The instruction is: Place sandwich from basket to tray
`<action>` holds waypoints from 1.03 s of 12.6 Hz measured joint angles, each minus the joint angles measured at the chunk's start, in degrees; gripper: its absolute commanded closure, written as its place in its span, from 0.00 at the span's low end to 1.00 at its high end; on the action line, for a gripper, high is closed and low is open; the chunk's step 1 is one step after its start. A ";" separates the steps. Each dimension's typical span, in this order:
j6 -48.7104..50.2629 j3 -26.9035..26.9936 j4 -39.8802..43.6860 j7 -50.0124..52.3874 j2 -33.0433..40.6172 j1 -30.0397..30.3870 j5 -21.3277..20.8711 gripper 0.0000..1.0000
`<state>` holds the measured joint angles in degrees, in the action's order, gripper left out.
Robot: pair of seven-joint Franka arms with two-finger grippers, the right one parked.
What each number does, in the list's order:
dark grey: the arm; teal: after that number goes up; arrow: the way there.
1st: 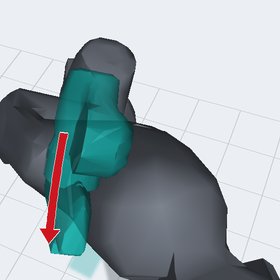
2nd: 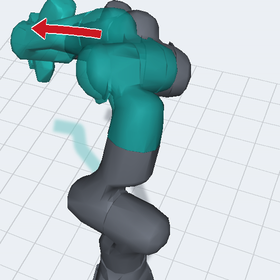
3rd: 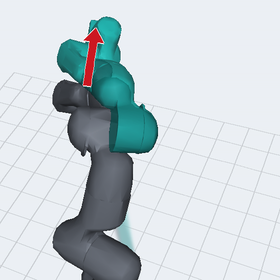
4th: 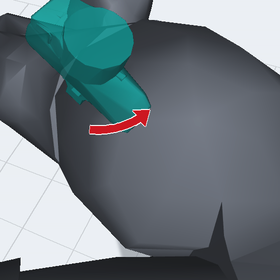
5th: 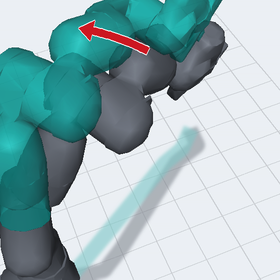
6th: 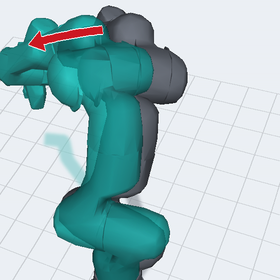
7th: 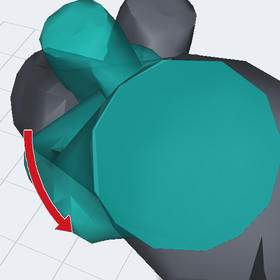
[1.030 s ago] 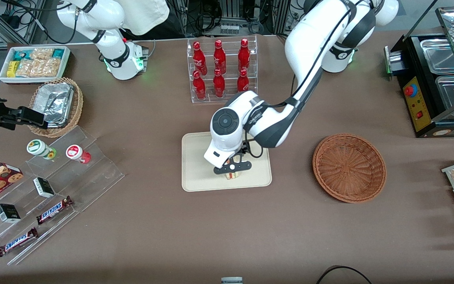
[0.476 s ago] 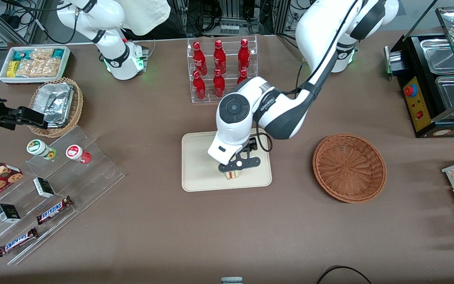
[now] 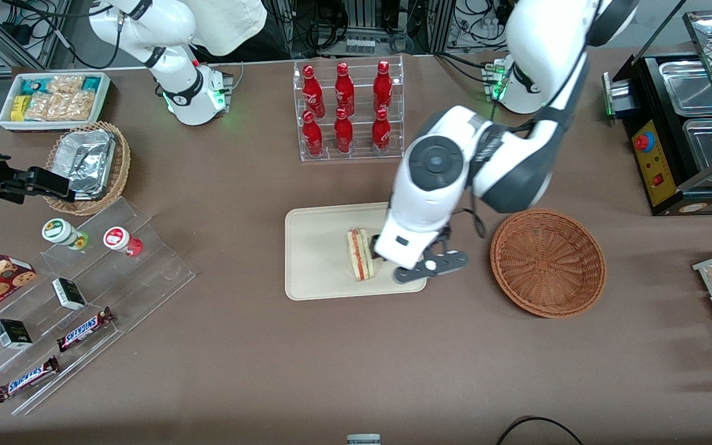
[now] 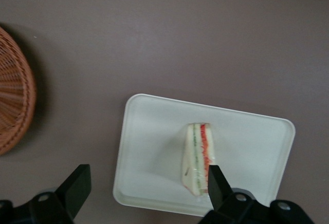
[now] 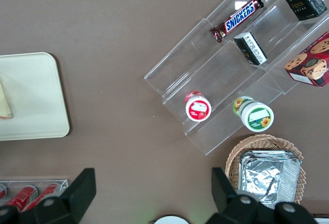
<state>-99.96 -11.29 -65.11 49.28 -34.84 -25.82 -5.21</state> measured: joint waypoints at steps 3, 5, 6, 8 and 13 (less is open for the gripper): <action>0.03 0.07 -4.93 -7.33 3.76 4.57 1.16 0.00; 0.49 0.16 -7.97 -14.10 6.72 8.91 2.74 0.00; 0.66 0.20 -9.71 -17.27 8.42 11.16 3.39 0.00; 1.41 0.23 -13.19 -23.70 12.04 15.23 5.06 0.00; 10.02 0.33 -15.87 -41.65 17.33 23.44 6.05 0.00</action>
<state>-89.95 -10.95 -80.98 7.64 -17.51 -2.39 0.84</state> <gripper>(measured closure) 0.000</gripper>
